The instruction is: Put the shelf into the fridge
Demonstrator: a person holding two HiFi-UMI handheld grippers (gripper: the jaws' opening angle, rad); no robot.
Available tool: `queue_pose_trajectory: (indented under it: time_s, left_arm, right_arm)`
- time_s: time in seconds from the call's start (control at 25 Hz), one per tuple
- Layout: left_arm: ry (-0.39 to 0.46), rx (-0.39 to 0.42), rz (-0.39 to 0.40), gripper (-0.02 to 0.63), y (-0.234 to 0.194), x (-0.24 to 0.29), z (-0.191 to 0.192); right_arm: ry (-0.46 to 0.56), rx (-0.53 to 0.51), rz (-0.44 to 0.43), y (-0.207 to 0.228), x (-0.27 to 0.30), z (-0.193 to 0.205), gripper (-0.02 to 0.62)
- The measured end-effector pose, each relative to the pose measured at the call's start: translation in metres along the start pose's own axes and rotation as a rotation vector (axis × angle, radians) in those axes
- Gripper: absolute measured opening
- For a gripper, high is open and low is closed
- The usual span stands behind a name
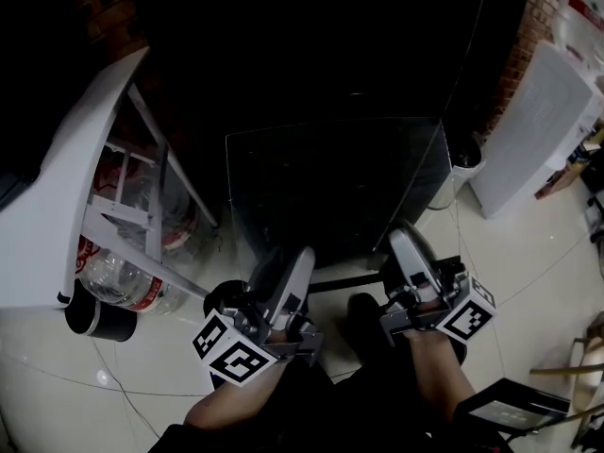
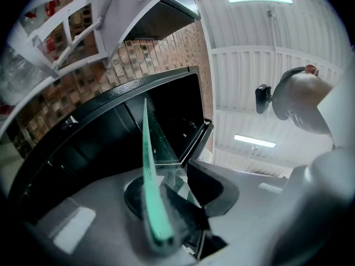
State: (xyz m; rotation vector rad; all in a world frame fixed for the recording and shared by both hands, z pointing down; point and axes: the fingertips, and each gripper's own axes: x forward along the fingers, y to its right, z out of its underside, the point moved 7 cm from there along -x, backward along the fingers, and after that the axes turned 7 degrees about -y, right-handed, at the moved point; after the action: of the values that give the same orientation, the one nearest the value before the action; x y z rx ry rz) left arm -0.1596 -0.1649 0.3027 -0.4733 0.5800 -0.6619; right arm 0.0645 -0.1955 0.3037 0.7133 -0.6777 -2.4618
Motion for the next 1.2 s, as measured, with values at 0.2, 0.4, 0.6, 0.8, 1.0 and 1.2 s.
queue_pose_trajectory:
  time_s: [0.2,0.4,0.6,0.8,1.0,1.2]
  left_arm:
    - [-0.005,-0.057,-0.044,0.072,-0.016,-0.004,0.016]
    - [-0.029,-0.091,-0.076,0.074,-0.032,-0.003,0.024]
    - [-0.035,-0.12,-0.098,0.074,-0.043,-0.005,0.03]
    - [-0.043,-0.133,-0.119,0.074,-0.048,-0.005,0.032]
    - [-0.053,-0.153,-0.146,0.074,-0.057,-0.006,0.033]
    - [-0.064,-0.17,-0.164,0.074,-0.063,-0.004,0.036]
  right_arm:
    - [-0.047,0.028,0.038,0.016,-0.001,0.011,0.094]
    - [-0.065,0.062,0.073,0.032,-0.001,0.021,0.095]
    - [-0.089,0.087,0.099,0.042,0.0,0.028,0.095]
    - [-0.103,0.114,0.097,0.046,0.005,0.032,0.095]
    - [-0.116,0.141,0.125,0.055,0.007,0.037,0.095]
    - [-0.126,0.163,0.141,0.062,0.008,0.039,0.095]
